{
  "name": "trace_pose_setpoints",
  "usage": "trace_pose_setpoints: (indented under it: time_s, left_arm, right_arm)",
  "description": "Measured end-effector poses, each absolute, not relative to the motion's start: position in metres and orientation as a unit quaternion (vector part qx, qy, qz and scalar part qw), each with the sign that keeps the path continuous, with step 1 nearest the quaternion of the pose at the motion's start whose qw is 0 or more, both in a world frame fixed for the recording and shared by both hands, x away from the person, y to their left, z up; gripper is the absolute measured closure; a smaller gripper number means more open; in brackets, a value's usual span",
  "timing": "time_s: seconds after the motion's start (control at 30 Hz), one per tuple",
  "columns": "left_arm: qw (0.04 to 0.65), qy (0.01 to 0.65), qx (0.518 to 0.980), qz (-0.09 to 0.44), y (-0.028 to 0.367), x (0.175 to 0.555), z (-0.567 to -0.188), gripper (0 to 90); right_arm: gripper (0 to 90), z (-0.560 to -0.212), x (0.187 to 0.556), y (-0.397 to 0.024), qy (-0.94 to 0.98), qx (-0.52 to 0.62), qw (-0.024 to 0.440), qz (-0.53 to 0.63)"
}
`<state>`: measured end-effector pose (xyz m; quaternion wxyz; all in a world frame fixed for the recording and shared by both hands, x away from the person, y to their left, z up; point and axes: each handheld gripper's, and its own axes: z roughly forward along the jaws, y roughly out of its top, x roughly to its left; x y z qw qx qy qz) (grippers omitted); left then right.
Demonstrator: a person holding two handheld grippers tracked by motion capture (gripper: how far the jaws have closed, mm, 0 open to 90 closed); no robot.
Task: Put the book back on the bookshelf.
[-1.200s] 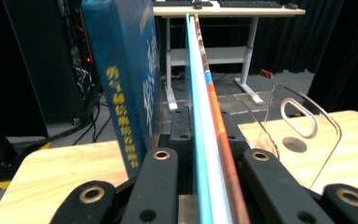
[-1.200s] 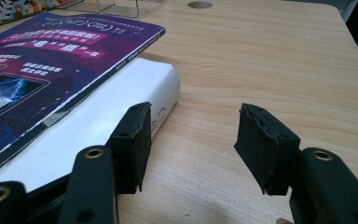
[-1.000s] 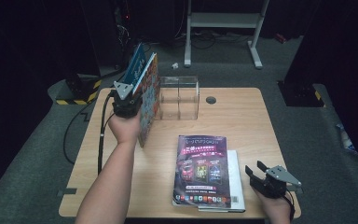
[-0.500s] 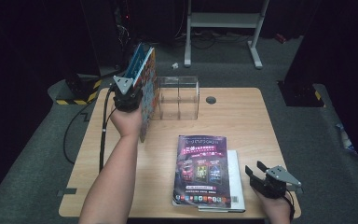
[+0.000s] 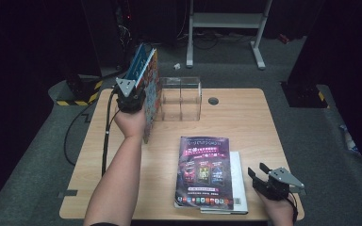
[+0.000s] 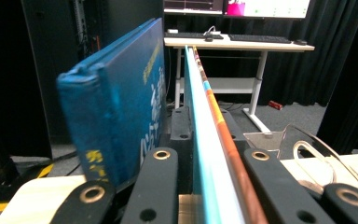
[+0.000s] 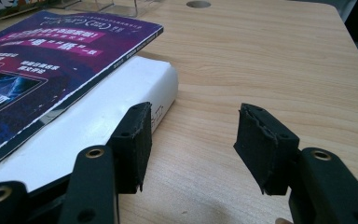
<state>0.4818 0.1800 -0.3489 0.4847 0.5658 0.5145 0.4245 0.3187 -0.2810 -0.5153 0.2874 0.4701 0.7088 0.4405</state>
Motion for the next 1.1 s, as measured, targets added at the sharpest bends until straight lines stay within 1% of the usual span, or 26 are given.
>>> trace_pose_setpoints:
  time_s: [0.27,0.7,1.1]
  left_arm:
    - [0.492,0.514,0.561,0.423,0.179,0.482,-0.356,81.1]
    - [0.477,0.499,0.590,0.418,0.190,0.475,-0.362,79.7]
    - [0.466,0.491,0.603,0.422,0.193,0.473,-0.362,77.6]
  right_arm:
    - [45.3,-0.516,0.318,-0.282,0.708,0.472,0.287,0.440]
    - [45.2,-0.516,0.318,-0.278,0.713,0.466,0.285,0.439]
    - [45.2,-0.517,0.318,-0.277,0.716,0.464,0.283,0.437]
